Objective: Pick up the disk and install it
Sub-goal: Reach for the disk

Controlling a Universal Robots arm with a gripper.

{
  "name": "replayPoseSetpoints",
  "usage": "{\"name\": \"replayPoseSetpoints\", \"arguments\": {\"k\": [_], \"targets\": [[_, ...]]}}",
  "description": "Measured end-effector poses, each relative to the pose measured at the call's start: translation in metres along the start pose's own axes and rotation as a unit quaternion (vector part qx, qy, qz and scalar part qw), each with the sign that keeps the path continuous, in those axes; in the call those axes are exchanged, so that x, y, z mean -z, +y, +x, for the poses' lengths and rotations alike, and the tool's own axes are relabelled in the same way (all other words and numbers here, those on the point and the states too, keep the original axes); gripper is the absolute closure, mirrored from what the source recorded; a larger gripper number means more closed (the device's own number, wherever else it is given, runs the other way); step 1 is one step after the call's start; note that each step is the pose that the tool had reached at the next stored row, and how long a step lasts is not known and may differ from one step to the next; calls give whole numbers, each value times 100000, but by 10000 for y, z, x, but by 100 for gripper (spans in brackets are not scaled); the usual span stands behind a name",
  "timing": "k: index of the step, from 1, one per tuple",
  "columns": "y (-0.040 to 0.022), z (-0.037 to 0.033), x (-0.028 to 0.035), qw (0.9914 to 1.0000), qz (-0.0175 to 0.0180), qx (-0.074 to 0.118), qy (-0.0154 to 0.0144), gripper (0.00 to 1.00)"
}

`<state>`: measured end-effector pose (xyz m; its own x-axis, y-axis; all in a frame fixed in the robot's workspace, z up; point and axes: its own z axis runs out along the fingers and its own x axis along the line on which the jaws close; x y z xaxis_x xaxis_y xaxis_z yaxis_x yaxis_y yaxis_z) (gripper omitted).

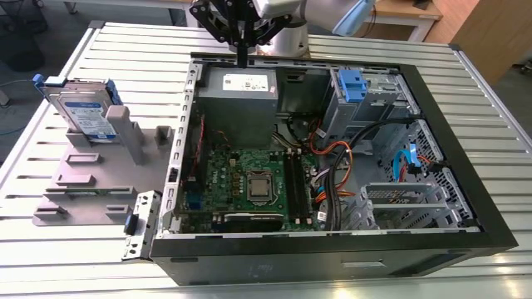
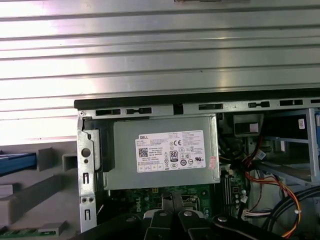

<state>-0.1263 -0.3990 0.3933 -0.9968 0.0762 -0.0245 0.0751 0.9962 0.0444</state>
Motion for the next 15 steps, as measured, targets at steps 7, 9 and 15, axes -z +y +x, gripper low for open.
{"name": "replayPoseSetpoints", "arguments": {"k": [7, 9, 15], "targets": [[-6, 86, 2, 100000, -2, -6, -1, 89], [-8, 117, 3, 100000, 2, -1, 1, 89], [-16, 212, 5, 100000, 2, 3, 2, 89]]}}
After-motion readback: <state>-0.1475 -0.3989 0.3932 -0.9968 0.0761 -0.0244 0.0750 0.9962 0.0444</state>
